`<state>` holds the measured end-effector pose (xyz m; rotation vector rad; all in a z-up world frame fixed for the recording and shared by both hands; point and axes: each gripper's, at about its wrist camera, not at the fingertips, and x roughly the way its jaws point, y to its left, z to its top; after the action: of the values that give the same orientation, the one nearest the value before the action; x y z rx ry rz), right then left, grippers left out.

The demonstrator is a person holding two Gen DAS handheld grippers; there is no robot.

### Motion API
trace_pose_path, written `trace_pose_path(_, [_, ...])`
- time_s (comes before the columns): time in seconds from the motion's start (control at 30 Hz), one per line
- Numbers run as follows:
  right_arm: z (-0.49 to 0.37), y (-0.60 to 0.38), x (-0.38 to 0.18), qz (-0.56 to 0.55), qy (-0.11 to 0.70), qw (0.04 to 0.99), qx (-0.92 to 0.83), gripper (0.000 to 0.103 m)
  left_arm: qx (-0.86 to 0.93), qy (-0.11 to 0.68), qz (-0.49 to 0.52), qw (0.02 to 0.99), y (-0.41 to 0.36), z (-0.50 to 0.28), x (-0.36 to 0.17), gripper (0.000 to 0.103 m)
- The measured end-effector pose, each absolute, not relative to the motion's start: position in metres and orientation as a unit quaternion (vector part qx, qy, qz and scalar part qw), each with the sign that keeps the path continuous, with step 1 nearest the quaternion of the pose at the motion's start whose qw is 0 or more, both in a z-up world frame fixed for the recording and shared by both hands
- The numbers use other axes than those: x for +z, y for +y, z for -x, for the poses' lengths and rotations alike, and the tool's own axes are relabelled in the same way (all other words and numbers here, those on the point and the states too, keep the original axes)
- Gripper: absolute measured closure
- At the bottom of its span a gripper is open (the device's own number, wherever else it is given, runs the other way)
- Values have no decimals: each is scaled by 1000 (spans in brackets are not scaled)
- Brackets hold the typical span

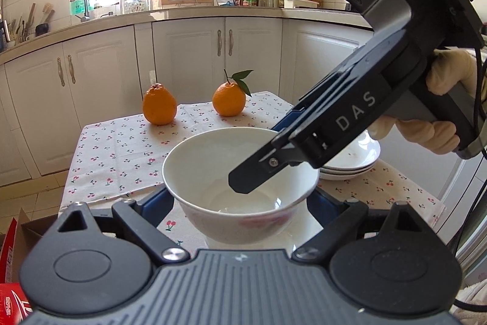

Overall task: Organize plates and bowls
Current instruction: 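Carry the bowl with the right tool over the nested bowls, then lower the bowl into the nested bowls and open the right tool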

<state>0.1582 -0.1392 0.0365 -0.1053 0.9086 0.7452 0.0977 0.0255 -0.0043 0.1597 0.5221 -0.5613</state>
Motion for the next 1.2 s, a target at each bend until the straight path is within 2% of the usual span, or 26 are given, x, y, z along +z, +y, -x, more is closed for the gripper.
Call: trace_pose_path(1.2, [-147,-144,8,66,448,826,336,34,-286,298,-75,908,13,-97,-30,9])
